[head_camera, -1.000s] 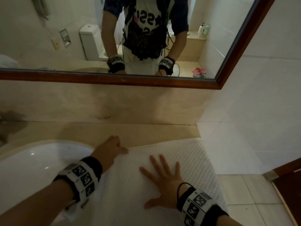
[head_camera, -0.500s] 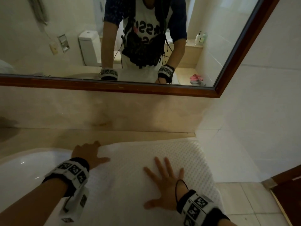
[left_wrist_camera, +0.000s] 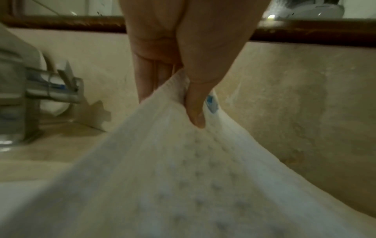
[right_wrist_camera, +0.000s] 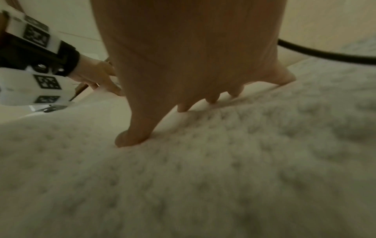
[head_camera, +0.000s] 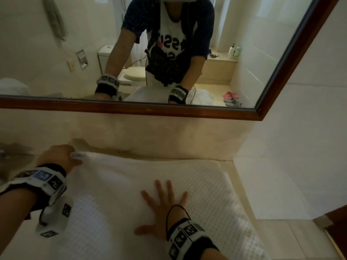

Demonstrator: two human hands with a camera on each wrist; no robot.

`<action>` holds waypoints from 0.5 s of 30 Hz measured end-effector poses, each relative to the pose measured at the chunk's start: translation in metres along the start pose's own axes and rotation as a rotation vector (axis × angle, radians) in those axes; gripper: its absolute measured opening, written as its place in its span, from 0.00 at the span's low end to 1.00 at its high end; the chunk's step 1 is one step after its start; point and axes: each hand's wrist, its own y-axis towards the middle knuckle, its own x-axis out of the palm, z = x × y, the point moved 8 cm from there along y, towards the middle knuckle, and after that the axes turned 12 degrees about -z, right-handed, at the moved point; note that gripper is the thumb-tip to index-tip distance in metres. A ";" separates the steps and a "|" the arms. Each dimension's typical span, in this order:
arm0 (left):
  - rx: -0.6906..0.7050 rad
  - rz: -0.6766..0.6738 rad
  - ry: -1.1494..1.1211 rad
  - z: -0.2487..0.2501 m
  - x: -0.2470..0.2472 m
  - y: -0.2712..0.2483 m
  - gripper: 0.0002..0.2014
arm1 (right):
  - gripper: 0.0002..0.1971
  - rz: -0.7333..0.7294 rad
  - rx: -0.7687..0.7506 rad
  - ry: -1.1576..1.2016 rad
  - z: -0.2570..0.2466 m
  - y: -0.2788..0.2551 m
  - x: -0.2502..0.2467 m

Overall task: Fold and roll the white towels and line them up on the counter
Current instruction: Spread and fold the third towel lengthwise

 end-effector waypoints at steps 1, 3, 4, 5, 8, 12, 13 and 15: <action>0.018 0.049 -0.013 0.003 -0.009 -0.002 0.15 | 0.51 -0.004 0.008 0.007 -0.002 0.007 -0.006; 0.044 0.092 -0.027 0.013 -0.019 -0.009 0.15 | 0.51 -0.014 0.031 0.017 -0.001 0.017 -0.013; 0.056 0.071 -0.034 0.019 -0.019 -0.014 0.16 | 0.51 -0.024 0.032 0.014 0.000 0.019 -0.013; 0.076 0.024 -0.054 0.026 -0.015 -0.019 0.16 | 0.51 -0.033 0.017 0.010 0.000 0.016 -0.013; 0.193 -0.234 -0.347 0.058 0.006 -0.036 0.11 | 0.57 -0.026 -0.039 0.048 0.011 -0.002 -0.009; 0.278 -0.535 -0.817 0.124 0.020 -0.073 0.08 | 0.61 -0.033 0.075 0.046 0.068 -0.039 0.002; 0.311 -0.584 -0.865 0.145 0.021 -0.082 0.08 | 0.60 -0.045 0.082 0.050 0.080 -0.050 0.003; 0.378 -0.681 -0.974 0.189 0.025 -0.099 0.08 | 0.52 -0.016 0.047 0.054 0.091 -0.057 0.016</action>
